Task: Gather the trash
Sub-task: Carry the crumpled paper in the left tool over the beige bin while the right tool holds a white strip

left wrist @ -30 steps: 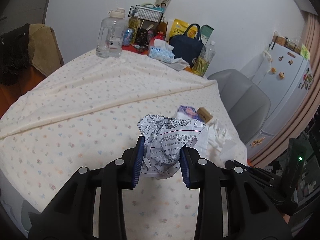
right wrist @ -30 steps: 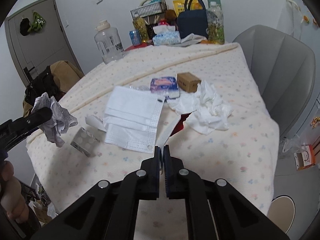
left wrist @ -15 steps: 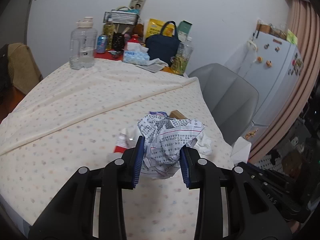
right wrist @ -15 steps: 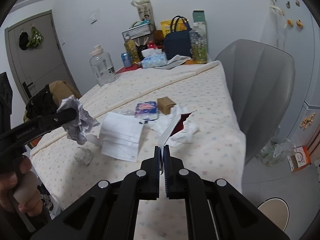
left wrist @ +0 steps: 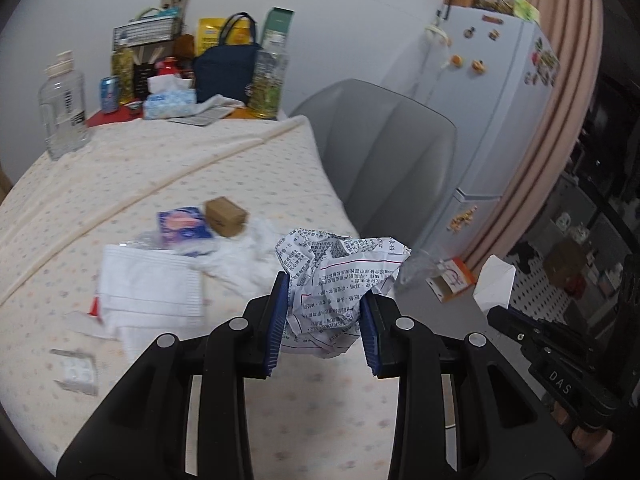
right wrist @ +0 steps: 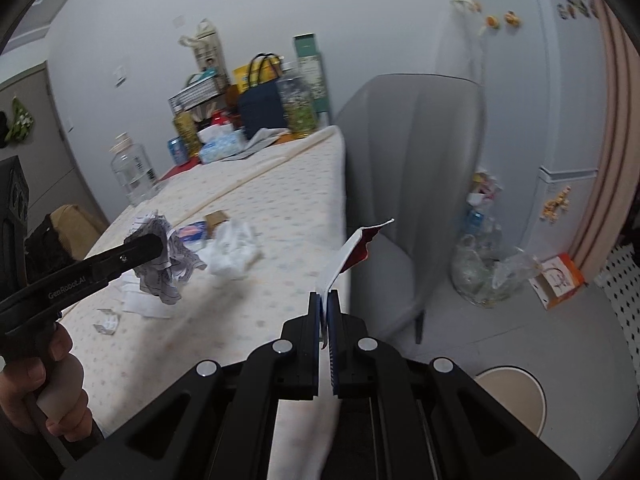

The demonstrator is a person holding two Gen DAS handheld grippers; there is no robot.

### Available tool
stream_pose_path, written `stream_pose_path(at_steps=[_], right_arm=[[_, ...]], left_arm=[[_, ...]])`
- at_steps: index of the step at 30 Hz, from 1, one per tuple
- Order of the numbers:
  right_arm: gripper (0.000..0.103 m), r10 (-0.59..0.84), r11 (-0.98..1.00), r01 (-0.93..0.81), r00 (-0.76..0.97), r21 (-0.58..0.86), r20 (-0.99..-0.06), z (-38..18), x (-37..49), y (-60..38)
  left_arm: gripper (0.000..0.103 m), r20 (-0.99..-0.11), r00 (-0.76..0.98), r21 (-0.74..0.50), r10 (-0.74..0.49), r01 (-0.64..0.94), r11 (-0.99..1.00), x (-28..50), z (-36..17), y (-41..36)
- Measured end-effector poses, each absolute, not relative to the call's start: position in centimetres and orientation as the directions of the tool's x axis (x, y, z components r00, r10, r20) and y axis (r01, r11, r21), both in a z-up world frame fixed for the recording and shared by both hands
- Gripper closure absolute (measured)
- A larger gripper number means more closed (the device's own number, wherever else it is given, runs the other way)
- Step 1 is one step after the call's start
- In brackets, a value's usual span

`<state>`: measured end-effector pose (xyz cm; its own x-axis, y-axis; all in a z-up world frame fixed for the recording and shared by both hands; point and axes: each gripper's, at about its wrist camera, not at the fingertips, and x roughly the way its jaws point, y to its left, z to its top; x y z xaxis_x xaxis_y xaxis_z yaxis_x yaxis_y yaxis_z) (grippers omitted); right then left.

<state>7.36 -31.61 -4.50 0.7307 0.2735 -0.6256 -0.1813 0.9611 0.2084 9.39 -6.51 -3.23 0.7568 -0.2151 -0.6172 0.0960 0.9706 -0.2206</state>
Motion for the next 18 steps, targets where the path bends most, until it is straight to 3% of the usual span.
stream_pose_path(at_steps=[18], right_arm=[[0.098,0.132,0.969,0.053,0.720,0.243,-0.682,-9.1,6.1,-44.6]], left_arm=[[0.070,-0.690,0.643,-0.154,-0.331,0.317,0.936,13.6,-5.7,-22.6]])
